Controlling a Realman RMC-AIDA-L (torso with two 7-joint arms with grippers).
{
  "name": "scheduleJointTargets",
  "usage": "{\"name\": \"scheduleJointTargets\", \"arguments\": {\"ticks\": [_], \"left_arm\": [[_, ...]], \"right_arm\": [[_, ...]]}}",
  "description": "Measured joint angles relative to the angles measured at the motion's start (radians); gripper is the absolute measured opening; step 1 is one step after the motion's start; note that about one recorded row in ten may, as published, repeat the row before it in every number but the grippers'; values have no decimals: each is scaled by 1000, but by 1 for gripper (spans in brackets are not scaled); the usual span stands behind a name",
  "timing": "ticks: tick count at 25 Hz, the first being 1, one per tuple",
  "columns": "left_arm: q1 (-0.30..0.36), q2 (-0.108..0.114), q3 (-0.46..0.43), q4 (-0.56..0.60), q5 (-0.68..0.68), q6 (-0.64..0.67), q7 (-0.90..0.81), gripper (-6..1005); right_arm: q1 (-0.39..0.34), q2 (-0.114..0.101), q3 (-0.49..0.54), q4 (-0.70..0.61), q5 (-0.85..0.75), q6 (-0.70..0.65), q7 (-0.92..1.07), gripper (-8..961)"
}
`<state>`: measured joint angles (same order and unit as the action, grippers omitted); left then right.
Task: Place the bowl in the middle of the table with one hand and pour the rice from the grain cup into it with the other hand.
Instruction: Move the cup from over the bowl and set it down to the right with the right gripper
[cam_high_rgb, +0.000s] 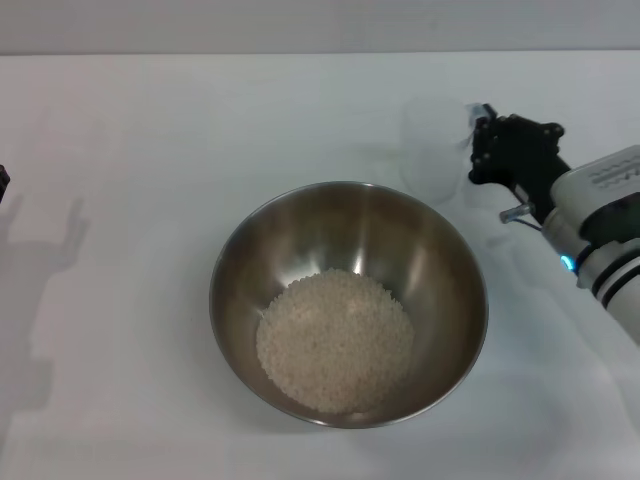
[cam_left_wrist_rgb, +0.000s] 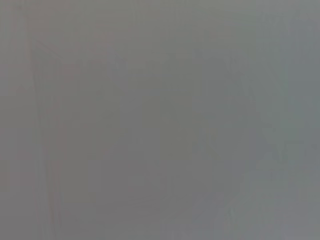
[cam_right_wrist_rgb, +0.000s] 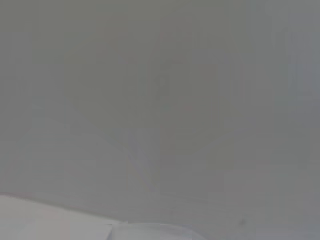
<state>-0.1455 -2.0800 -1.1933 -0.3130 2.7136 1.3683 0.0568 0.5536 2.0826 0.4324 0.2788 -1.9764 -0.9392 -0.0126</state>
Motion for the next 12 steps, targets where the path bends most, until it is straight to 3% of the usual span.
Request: {"name": "scheduleJointTargets", "arguments": {"ticks": [12], "left_arm": [[-2,0,0,3,0,-3,0,842]], "right_arm": [[8,3,-1,2,-94,36,0,37]]}}
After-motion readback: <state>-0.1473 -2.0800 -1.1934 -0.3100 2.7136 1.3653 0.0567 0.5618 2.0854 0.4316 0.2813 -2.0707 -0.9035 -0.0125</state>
